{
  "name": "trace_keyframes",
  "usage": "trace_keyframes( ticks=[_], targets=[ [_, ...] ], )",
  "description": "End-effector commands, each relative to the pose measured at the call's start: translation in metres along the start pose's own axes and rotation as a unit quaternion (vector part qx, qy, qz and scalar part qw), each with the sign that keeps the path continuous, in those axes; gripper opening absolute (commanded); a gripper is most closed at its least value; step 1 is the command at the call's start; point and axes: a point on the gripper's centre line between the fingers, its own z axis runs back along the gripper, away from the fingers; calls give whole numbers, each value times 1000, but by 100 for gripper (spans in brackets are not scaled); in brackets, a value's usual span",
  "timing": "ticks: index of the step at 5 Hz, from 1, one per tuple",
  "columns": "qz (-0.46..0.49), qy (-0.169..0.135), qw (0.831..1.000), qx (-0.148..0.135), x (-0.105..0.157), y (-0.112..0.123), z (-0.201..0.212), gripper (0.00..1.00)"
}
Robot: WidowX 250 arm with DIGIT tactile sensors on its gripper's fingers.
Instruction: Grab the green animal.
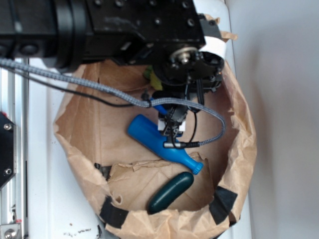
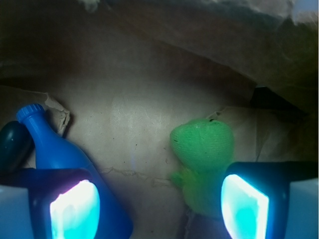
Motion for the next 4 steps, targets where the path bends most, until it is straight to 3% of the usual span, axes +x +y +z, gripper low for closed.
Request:
trace_keyframes(
  ticks=[1,3,4],
  targets=[
    [47,-12,999,22,21,30,-4,100],
    [50,-15,997,59,29,37,-29,100],
    [49,6,997,64,26,29,-40,0]
  ],
)
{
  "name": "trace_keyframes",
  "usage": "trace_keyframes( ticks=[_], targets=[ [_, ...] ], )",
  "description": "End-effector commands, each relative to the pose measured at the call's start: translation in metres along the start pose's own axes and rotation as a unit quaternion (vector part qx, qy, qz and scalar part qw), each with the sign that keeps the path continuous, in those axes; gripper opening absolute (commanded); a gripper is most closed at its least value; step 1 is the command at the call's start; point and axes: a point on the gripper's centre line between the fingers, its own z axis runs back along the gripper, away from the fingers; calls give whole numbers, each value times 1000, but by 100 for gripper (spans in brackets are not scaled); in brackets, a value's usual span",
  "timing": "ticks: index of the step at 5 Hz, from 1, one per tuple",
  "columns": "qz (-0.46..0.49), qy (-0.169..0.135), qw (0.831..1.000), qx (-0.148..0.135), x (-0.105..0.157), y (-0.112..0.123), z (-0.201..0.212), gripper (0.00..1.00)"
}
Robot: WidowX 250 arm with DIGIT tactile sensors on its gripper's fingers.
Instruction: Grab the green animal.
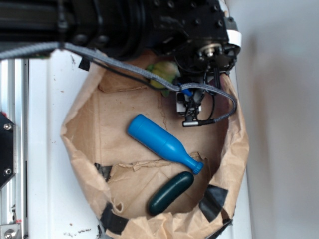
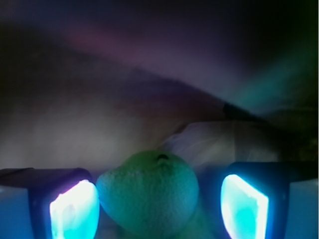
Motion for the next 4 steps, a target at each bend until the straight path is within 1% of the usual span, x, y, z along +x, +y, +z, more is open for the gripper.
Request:
trace_keyframes(
  ticks=[1,2,3,4],
  targets=[
    [-10,-24,1000,4,7,-8,12,0],
    [-6,-35,999,-9,6,-6,19,0],
    [-3,-38,999,-15,6,-5,21,0],
    [0,-28,999,-41,6,-9,37,0]
  ],
)
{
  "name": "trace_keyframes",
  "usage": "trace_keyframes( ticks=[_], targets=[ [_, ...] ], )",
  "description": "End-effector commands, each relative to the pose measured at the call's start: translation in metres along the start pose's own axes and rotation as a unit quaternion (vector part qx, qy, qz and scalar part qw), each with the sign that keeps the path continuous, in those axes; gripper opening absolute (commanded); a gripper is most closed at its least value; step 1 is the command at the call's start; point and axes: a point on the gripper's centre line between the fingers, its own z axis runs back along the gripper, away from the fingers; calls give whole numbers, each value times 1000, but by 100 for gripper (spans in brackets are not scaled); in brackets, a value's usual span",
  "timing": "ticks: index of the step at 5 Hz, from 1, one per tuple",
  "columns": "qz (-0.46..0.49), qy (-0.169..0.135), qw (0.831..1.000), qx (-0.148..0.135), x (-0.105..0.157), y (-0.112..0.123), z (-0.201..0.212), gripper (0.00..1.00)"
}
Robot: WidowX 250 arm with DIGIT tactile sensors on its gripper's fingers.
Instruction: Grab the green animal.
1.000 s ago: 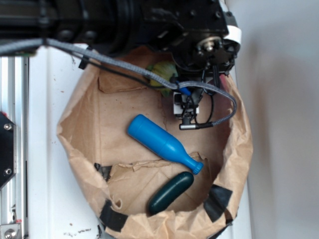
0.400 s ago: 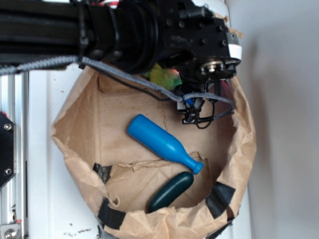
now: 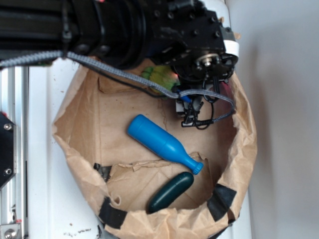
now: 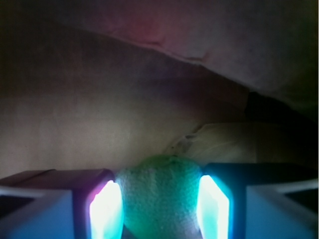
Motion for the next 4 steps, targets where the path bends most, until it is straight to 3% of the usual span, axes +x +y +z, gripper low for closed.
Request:
trace_keyframes(
  ticks=[1,3,4],
  targets=[
    [27,-20,998,-46,7,-10,86,0],
    [34,-20,997,-70,-10,-15,151,0],
    [19,-22,998,-62,-15,-16,145,0]
  ],
)
